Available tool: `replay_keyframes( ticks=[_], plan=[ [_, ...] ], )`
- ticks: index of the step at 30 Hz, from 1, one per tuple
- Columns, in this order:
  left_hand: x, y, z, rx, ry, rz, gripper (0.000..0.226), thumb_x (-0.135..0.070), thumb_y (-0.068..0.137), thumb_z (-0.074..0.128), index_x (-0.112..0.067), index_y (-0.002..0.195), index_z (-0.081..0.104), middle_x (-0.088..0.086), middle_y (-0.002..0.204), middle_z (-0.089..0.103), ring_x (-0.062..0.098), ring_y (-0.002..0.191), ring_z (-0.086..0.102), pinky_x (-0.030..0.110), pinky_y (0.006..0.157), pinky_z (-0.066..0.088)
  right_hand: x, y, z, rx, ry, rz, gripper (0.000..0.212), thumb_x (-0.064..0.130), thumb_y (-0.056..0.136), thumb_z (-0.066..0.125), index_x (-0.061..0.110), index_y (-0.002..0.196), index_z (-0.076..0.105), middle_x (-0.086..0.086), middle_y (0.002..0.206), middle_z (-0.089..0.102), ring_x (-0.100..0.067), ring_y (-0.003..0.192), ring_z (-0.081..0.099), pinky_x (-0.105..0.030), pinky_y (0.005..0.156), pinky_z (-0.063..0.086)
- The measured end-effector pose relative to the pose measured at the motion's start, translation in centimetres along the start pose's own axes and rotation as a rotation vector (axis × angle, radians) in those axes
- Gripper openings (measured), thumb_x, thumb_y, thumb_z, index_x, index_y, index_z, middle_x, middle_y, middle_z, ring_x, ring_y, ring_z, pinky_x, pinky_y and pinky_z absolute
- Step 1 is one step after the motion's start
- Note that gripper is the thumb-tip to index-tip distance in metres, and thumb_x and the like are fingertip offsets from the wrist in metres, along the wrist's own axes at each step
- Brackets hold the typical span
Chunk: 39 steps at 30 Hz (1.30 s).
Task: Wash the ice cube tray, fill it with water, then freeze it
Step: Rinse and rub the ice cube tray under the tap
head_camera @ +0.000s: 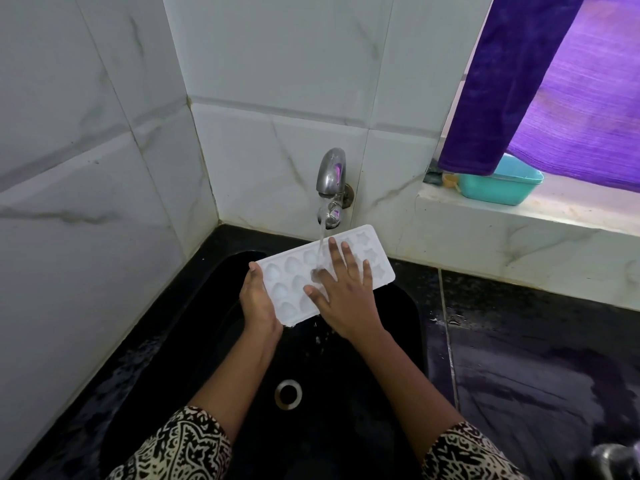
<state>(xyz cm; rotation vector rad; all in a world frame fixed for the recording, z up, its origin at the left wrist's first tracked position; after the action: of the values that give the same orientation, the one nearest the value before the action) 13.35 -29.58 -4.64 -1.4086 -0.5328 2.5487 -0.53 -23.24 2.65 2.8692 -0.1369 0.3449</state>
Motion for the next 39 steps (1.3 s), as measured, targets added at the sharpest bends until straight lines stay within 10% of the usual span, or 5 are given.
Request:
replay_keyframes(
  ticks=[13,19,39],
  plan=[
    [0.1,0.3,-0.3,-0.013,-0.032,0.0,0.053,-0.05,0.099,0.045,-0.005,0.122,0.061,0.019,0.116,0.068,0.039,0.104,0.066,0.051,0.089,0.055,0.5,-1.1,1.4,0.063,0.058,-0.006,0.056,0.06,0.093,0.029,0.029,0.139,0.04,0.011,0.152,-0.023,-0.008,0.14,-0.026,-0.051,0.114,-0.005],
    [-0.7,1.0,-0.9,-0.022,-0.054,0.023,0.053,-0.048,0.101,0.042,-0.003,0.125,0.059,0.021,0.122,0.065,0.041,0.111,0.063,0.06,0.099,0.046,-1.4,-3.2,-1.3,-0.185,0.206,0.057,0.049,0.057,0.092,0.033,0.027,0.117,0.062,0.002,0.159,0.009,-0.015,0.146,-0.005,-0.049,0.113,0.011],
    [-0.9,1.2,-0.6,-0.018,-0.013,0.014,0.054,-0.052,0.099,0.043,-0.007,0.124,0.06,0.018,0.118,0.067,0.04,0.107,0.065,0.057,0.093,0.051,0.7,-2.0,2.2,0.023,-0.03,-0.015,0.054,0.062,0.091,0.028,0.026,0.124,0.051,0.008,0.153,-0.021,-0.01,0.141,-0.026,-0.049,0.114,-0.006]
  ],
)
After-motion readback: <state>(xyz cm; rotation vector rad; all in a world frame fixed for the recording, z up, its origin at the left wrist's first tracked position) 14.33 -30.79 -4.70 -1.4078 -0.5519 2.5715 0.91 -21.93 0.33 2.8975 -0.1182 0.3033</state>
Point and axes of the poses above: each hand's wrist, its own y-axis towards the middle knuckle, its own z-axis out of the palm, x = y × z, the point moved 8 cm from there along y, towards the middle knuckle
